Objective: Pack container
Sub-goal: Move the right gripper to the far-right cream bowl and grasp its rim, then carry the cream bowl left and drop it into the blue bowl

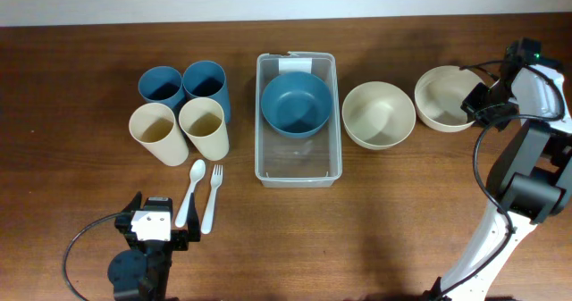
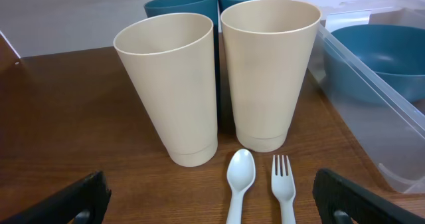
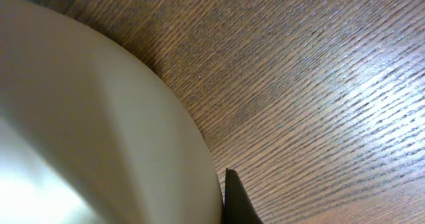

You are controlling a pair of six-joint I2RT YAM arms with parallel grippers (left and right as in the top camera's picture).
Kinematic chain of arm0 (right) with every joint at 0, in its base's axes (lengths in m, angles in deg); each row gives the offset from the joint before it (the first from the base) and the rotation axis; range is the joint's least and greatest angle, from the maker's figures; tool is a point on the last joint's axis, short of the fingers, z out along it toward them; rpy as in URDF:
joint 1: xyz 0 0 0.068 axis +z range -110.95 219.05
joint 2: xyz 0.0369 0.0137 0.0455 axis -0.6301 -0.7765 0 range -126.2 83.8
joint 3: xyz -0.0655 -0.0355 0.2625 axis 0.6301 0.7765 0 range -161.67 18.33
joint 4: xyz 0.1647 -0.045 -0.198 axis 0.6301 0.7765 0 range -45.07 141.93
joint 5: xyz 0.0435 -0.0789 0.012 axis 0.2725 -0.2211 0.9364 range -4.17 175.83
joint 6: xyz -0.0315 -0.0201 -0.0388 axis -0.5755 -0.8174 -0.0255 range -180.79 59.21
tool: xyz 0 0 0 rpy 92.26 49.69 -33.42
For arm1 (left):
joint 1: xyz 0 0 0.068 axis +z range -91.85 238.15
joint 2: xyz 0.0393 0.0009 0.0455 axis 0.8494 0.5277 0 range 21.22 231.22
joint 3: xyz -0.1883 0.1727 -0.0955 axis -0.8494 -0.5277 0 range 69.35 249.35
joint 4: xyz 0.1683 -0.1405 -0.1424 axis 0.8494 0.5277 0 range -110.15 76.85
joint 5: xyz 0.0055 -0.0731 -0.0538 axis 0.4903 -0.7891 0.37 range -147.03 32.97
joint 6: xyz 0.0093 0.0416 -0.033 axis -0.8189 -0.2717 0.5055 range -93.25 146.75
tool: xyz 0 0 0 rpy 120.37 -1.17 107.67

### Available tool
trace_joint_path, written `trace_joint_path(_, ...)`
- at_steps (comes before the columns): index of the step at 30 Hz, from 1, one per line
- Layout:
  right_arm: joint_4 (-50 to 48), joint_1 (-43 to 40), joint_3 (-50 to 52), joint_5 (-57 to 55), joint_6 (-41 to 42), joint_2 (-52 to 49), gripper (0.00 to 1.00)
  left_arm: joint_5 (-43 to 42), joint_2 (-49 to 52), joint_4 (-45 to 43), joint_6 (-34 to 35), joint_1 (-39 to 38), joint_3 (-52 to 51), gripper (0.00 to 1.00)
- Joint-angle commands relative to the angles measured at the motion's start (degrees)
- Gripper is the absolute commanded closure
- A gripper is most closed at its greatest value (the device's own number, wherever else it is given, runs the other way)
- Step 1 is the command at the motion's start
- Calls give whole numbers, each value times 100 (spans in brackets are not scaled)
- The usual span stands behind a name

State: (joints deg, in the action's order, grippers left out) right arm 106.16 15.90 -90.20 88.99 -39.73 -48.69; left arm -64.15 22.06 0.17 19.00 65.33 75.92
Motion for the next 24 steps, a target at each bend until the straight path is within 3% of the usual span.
trace_joint_path(1,114,37,74,-293,44,-127,96,-61,-48,-7,-74,-22,-33,0)
trace_joint_path(14,280,22,74,-295,501,501,96,-61,-48,-9,-74,-22,-33,0)
trace_joint_path(24,297,39,72,-212,586,1554,96,-61,-48,-7,-72,-22,-33,1)
